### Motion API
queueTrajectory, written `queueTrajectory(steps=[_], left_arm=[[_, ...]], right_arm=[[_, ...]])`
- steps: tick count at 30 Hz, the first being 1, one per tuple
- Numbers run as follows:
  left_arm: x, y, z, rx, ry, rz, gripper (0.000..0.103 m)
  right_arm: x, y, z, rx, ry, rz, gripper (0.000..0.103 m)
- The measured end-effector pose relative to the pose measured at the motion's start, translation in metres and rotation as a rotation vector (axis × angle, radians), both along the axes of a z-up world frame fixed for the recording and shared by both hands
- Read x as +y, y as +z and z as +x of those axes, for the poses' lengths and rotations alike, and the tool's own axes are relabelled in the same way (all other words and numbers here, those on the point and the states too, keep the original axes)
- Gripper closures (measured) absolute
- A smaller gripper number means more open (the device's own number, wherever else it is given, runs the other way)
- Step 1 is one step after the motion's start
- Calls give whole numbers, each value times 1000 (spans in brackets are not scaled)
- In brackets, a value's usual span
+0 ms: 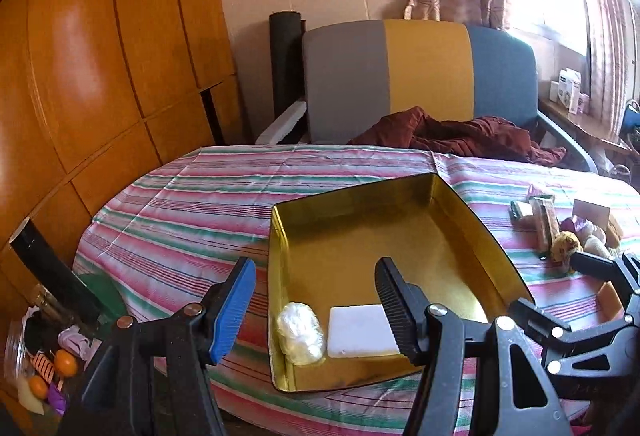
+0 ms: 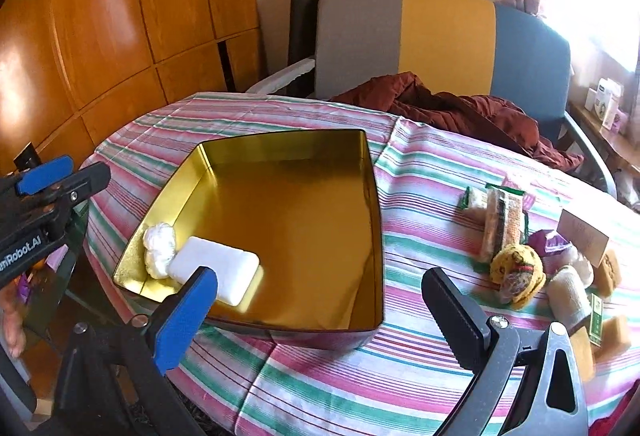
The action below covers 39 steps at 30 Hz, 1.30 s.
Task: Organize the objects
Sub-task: 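Open both tools to release the items and lift away from the tray, then grasp the white knit roll with the left tool while the right tool grasps the large tan sponge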
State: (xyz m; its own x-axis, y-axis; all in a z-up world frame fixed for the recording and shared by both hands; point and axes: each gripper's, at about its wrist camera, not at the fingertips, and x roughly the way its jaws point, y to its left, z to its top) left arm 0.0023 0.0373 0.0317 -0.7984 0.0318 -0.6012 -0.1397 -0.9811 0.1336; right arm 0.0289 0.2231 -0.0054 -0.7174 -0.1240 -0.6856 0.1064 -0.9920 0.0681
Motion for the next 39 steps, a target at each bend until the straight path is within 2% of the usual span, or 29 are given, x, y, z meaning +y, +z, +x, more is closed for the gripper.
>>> queueTrajectory(steps=[6,12,18,28,33,39], left_arm=[[13,-5,-2,-30,-57,4,40],[32,-14,-7,-113,-180,54,40],[62,-23,-7,-171,-305,79,40],[129,-26,4,-212,-547,32,40],[164,-30,14,-244,-668,14,40],[200,-35,25,-286,-781,4,40]], right_arm=[[20,-3,1,-5,-52,-9,0],[54,-10,5,-25,-143,-7,0],[115,-16,22,-58,-306,-9,0],[244,-16,71,-119,-600,-54,0],[285,-13,75,-170,-647,-1,0],[317,-32,64,-275,-594,49,0]])
